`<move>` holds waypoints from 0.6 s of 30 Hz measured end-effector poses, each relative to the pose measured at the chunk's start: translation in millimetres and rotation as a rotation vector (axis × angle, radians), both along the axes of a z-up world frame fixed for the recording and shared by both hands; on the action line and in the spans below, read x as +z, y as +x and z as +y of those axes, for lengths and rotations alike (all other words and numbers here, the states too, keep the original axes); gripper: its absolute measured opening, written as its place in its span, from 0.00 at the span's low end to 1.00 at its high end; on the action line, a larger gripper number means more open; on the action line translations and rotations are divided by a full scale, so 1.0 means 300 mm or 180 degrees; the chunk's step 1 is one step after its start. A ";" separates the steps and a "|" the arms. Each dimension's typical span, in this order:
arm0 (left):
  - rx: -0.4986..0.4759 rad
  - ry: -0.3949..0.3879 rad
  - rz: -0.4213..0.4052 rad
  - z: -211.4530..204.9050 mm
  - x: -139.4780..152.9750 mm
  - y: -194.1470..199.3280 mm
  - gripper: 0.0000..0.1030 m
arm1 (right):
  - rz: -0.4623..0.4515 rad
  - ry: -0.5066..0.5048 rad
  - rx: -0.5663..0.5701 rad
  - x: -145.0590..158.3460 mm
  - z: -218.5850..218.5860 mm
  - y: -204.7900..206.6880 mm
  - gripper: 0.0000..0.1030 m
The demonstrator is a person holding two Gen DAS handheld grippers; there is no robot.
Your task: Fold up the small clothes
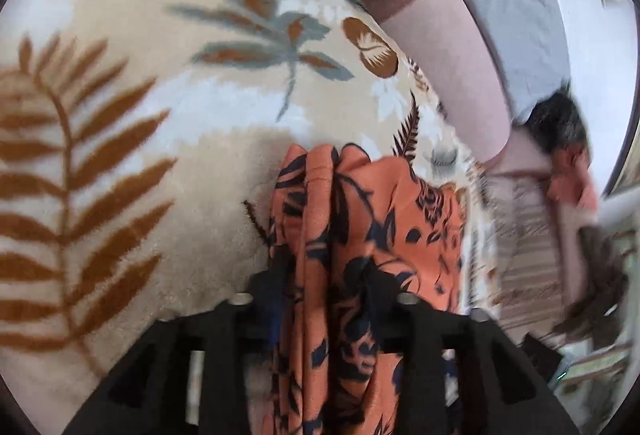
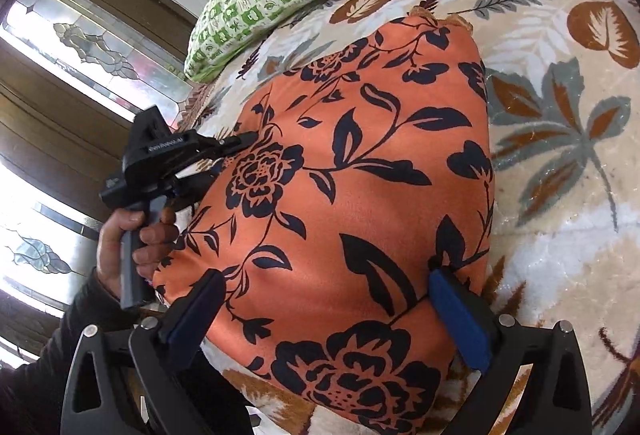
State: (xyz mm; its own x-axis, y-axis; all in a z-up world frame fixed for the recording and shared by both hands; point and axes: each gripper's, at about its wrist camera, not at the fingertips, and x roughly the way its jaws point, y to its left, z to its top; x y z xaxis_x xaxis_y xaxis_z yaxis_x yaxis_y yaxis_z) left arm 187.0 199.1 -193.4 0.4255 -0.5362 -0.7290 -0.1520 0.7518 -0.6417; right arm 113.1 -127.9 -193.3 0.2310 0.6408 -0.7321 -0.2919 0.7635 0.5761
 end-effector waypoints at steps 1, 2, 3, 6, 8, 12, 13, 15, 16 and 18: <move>-0.0017 0.0169 -0.0055 -0.016 0.043 -0.025 0.43 | 0.0018 0.0018 -0.0009 0.006 -0.005 0.002 1.00; -0.0043 0.0237 -0.0146 -0.015 0.068 -0.047 0.43 | 0.0051 0.0093 -0.0064 0.021 -0.021 0.003 0.99; -0.0082 0.0300 -0.0268 -0.021 0.101 -0.083 0.45 | 0.0083 0.0190 -0.0132 0.034 -0.037 0.001 0.99; -0.0200 0.0591 -0.0511 -0.063 0.179 -0.222 0.45 | 0.0174 0.0607 -0.0291 0.072 -0.089 0.000 0.99; -0.0133 0.0756 -0.0378 -0.073 0.147 -0.285 0.45 | 0.0196 0.0817 -0.0305 0.087 -0.102 0.000 0.99; -0.0005 0.0665 0.0008 -0.039 0.012 -0.315 0.47 | 0.0540 0.0916 -0.0386 0.003 -0.096 0.023 0.99; 0.0007 0.0722 0.0006 -0.044 0.040 -0.317 0.47 | 0.0652 0.0889 -0.0448 -0.021 -0.099 0.028 0.99; -0.0061 0.0896 -0.0191 -0.067 0.115 -0.329 0.45 | 0.0585 0.1006 -0.0517 0.012 -0.120 0.023 0.99; -0.0106 0.0956 -0.0294 -0.077 0.145 -0.334 0.45 | 0.0497 0.1053 -0.0497 0.046 -0.128 0.021 0.99; -0.0137 0.0959 -0.0386 -0.088 0.186 -0.342 0.46 | 0.0363 0.1105 -0.0518 0.097 -0.145 0.022 0.99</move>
State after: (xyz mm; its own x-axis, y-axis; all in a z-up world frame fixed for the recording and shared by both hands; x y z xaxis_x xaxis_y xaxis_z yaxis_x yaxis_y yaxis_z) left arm 84.3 172.7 -137.7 0.5007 -0.3235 -0.8029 -0.0519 0.9146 -0.4009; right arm 119.8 -171.4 -164.3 0.2796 0.8163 -0.5054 -0.1026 0.5488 0.8297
